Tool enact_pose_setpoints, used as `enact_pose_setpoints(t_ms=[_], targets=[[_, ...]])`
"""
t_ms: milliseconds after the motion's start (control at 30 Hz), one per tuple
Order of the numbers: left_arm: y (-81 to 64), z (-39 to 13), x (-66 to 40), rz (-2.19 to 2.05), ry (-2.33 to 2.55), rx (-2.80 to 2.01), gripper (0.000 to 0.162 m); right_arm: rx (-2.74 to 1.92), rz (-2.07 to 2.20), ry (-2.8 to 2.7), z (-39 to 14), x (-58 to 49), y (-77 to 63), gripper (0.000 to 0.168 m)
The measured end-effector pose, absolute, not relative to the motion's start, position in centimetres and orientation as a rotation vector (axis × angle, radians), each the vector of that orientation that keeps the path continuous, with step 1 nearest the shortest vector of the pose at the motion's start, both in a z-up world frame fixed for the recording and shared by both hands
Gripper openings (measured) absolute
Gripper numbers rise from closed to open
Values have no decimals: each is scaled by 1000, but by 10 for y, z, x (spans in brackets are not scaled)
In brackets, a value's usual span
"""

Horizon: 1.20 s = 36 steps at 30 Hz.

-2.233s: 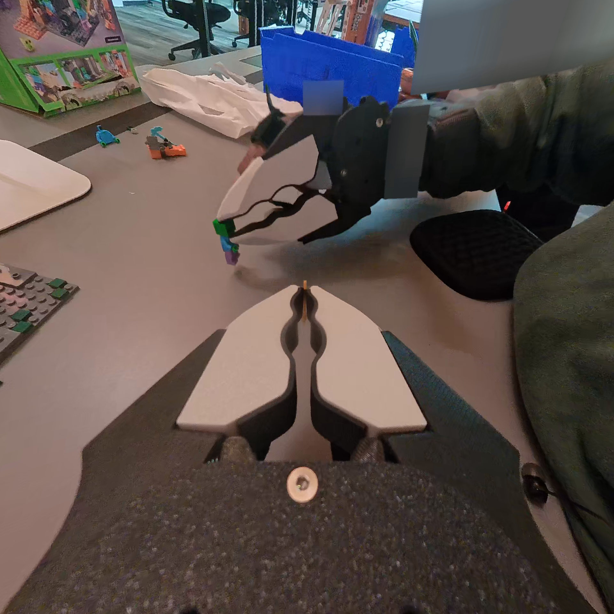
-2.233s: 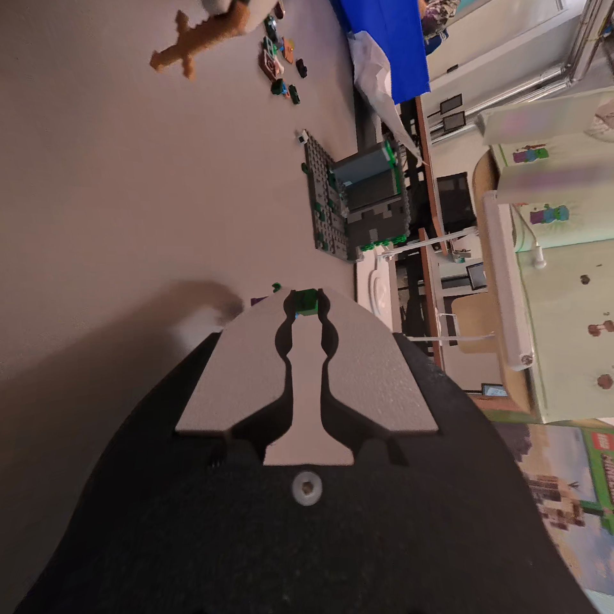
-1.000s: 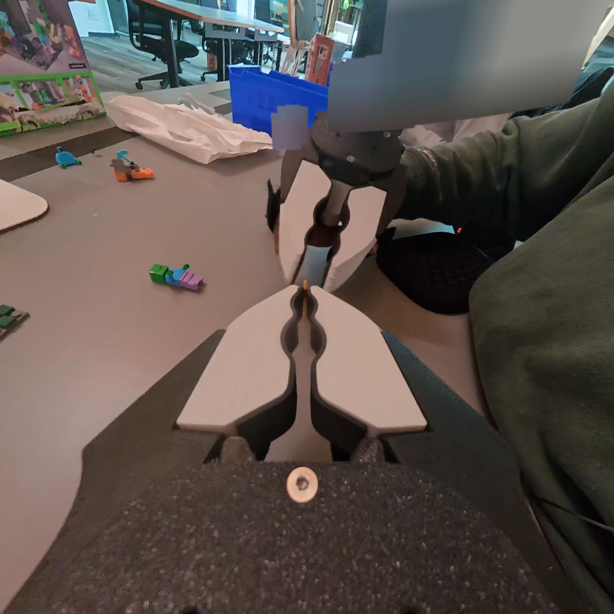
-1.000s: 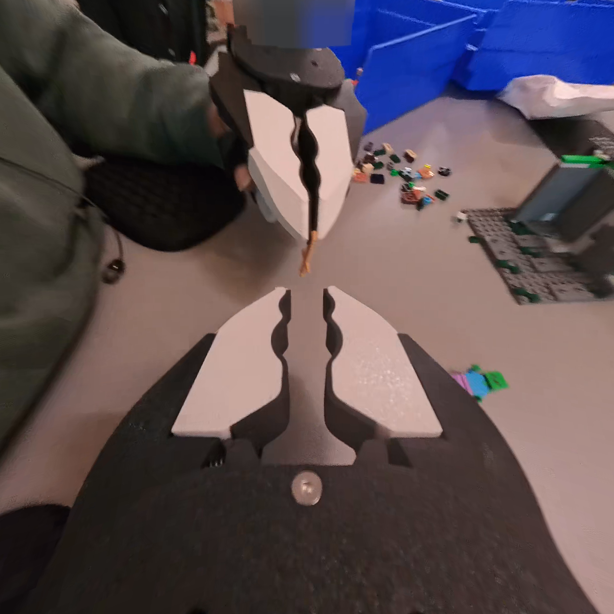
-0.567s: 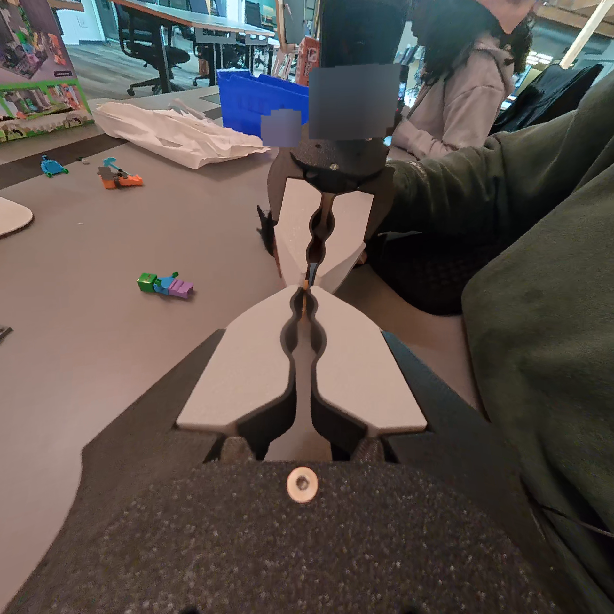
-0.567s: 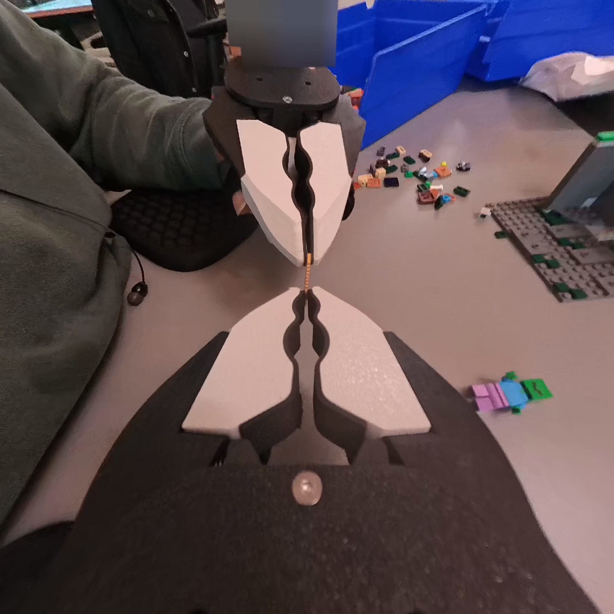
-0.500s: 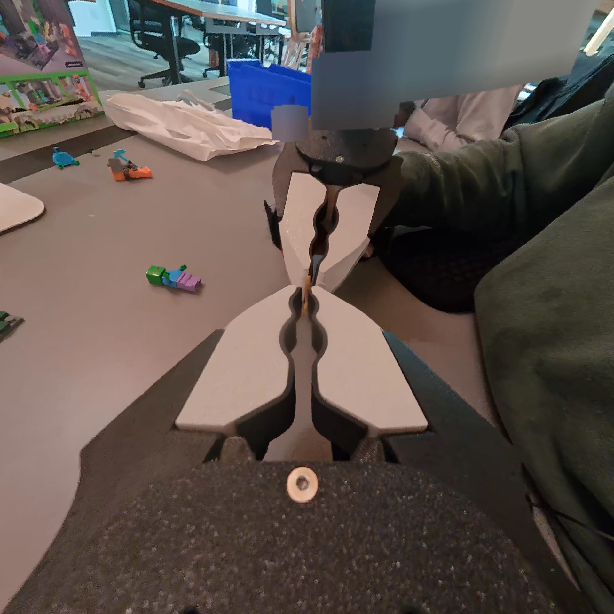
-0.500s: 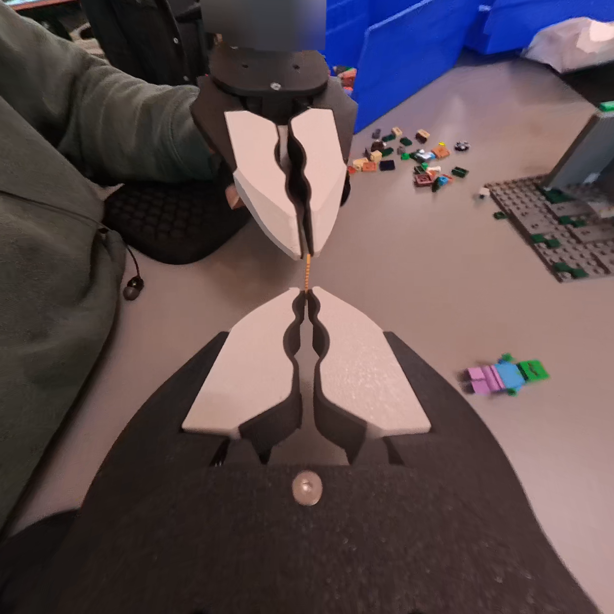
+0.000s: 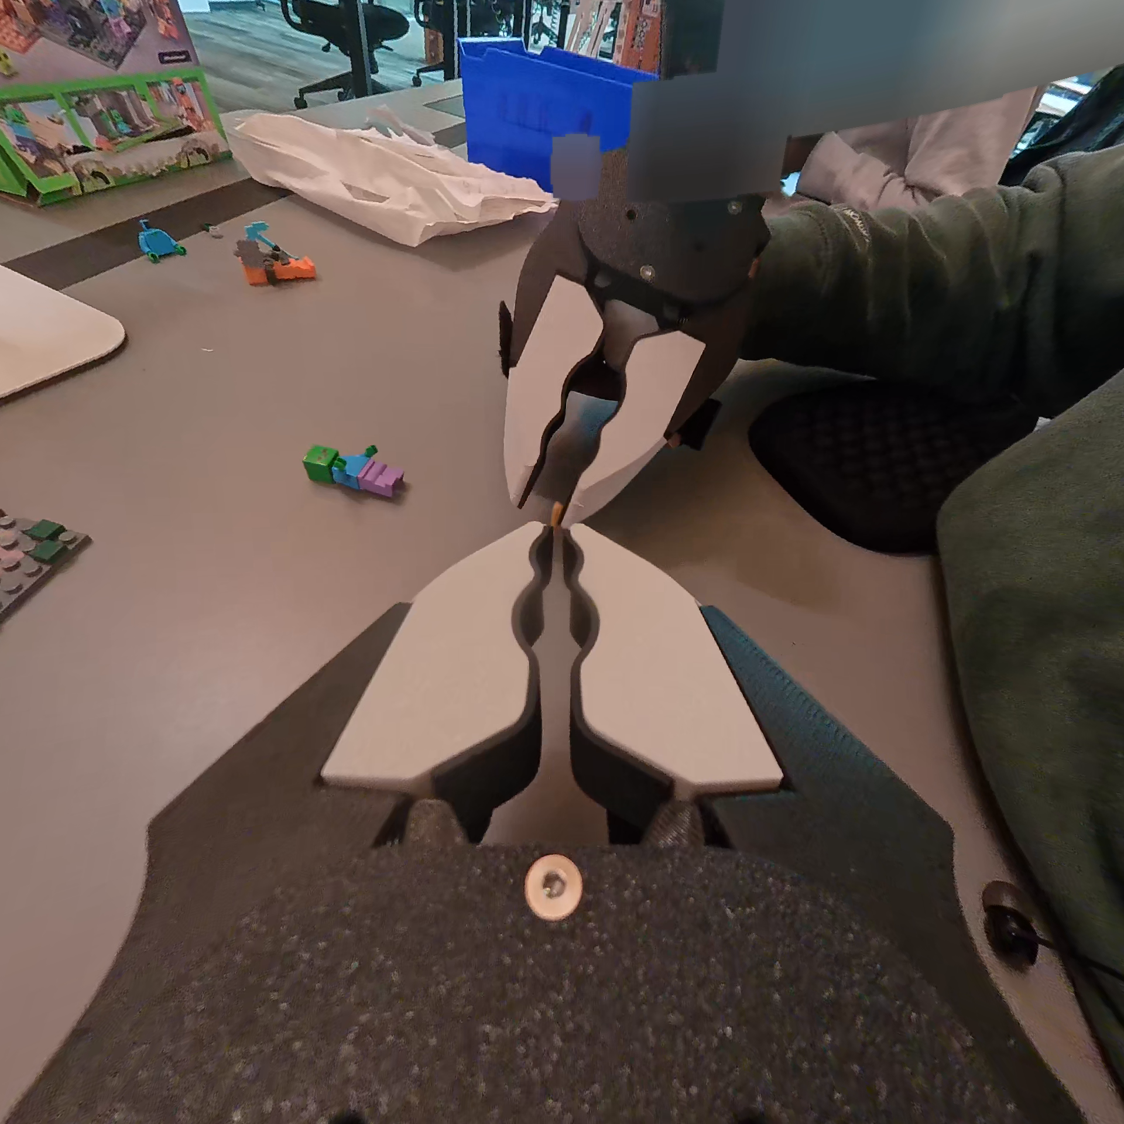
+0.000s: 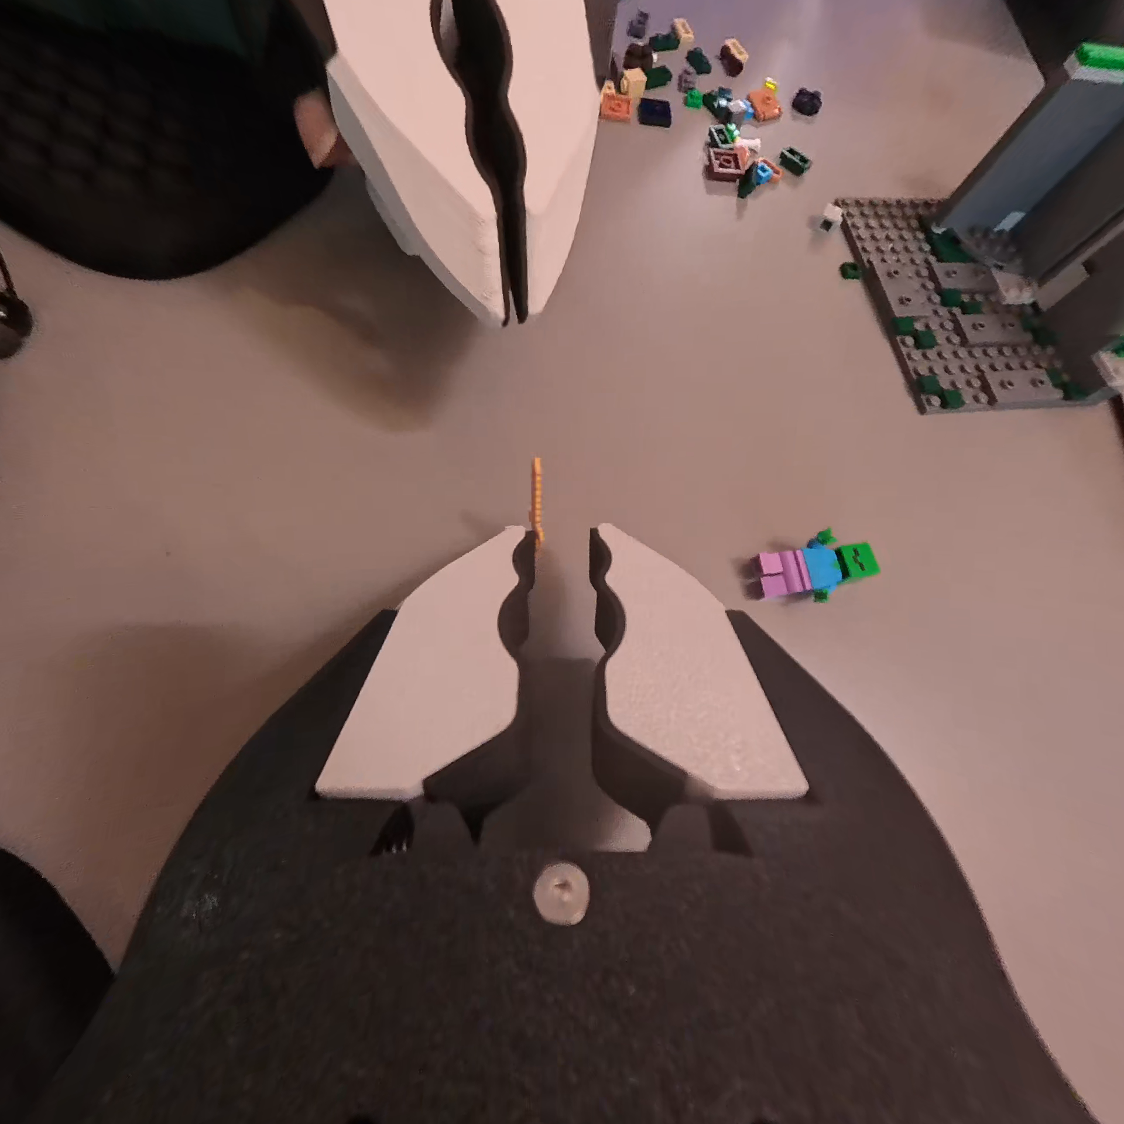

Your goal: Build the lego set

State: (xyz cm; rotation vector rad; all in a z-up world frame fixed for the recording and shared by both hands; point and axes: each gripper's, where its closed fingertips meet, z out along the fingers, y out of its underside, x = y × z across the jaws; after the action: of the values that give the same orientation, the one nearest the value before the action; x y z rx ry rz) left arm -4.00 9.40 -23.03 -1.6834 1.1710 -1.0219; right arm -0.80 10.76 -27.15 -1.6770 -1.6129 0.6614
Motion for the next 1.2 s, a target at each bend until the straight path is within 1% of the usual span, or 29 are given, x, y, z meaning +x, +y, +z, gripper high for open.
enact_pose_setpoints(t_ms=[233,400,500,700,833,900,1067,1200], targets=[[95,-232,-41,-1014,1168,-1693,1,-1665,766,-1544,-254,-8,112,23],[95,-235,-41,-1001,1178,-1700,1,-1757,594,-1484,-259,10,148,22],[94,-236,-40,-1005,1185,-1703,1,-1801,511,-1523,-269,21,177,26],[90,-241,-38,-996,1210,-1710,1,-1864,627,-1667,-275,11,205,31],[90,-244,-38,-996,1218,-1717,0,-1936,725,-1758,-282,2,213,31],[89,-245,-38,-1000,1218,-1720,0,-1970,773,-1809,-287,2,213,29],[90,-244,-40,-1020,1203,-1722,0,-1973,842,-1825,-287,-2,212,11],[93,-242,-42,-1037,1172,-1728,0,-1895,776,-1796,-281,-4,208,11]])
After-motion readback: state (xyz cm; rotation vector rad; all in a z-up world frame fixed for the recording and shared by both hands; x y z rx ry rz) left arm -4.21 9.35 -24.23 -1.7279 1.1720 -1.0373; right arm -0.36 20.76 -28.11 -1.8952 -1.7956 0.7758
